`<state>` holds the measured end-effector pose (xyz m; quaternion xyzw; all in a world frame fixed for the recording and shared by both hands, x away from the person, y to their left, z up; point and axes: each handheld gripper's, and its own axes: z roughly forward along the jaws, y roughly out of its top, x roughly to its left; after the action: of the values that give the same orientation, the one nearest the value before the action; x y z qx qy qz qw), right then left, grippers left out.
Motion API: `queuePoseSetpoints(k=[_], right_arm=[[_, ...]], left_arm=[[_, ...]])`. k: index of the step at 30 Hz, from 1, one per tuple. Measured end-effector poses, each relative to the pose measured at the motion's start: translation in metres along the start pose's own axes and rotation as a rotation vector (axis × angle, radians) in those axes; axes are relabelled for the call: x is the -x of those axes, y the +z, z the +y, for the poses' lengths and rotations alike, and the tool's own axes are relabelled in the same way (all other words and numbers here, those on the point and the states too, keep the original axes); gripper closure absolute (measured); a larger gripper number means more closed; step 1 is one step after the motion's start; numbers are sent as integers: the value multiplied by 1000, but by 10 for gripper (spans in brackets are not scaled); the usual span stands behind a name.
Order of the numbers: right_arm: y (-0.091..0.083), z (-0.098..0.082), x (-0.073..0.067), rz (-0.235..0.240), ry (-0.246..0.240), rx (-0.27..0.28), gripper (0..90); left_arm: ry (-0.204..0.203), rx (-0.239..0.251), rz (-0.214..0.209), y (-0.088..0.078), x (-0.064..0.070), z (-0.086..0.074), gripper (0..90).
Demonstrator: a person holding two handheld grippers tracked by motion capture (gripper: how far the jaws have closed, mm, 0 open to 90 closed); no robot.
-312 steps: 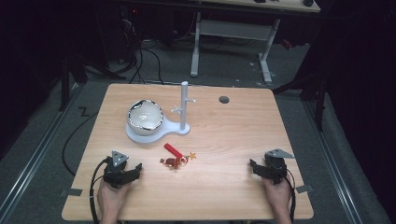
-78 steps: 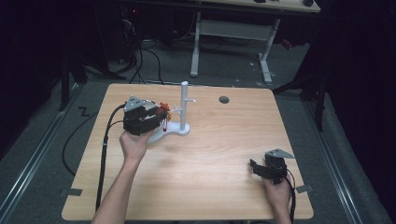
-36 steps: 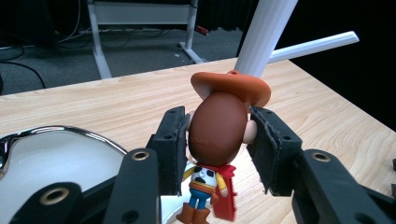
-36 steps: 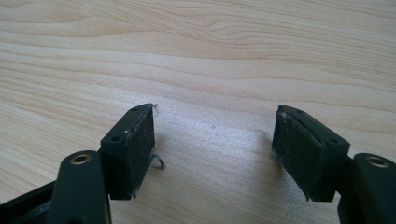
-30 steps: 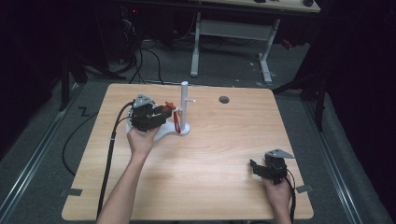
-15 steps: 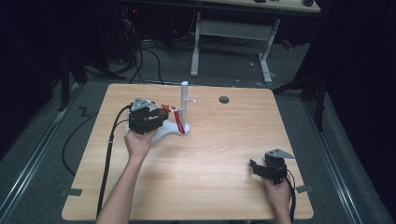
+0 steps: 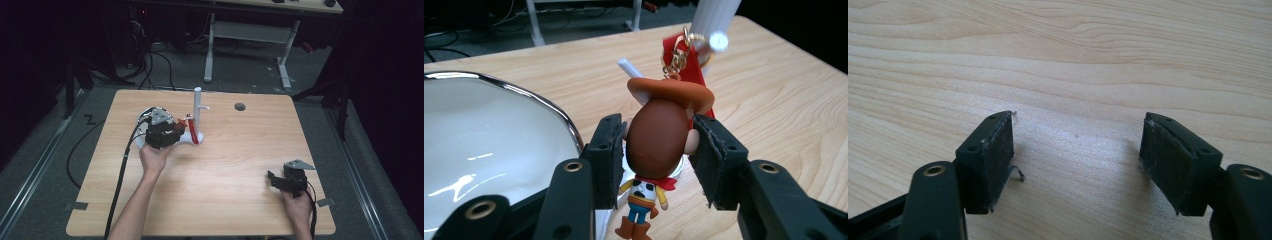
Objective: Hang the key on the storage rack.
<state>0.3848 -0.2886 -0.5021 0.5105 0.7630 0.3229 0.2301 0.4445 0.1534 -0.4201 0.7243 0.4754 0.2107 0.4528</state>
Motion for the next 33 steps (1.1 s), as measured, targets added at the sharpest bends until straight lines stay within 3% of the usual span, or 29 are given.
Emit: queuePoseSetpoints(k=[8, 10, 11, 23, 33], right_arm=[[0, 0, 0, 0, -1, 0, 303], [0, 0, 0, 0, 0, 0, 303], [0, 0, 0, 0, 0, 0, 303], [0, 0, 0, 1, -1, 0, 303], [0, 0, 0, 1, -1, 0, 303]], left_arm=[[13, -22, -5, 12, 7, -5, 570], [14, -25, -6, 13, 7, -6, 569], [16, -24, -9, 14, 7, -7, 619], [17, -42, -2, 18, 6, -16, 628], [7, -29, 17, 8, 6, -28, 464]])
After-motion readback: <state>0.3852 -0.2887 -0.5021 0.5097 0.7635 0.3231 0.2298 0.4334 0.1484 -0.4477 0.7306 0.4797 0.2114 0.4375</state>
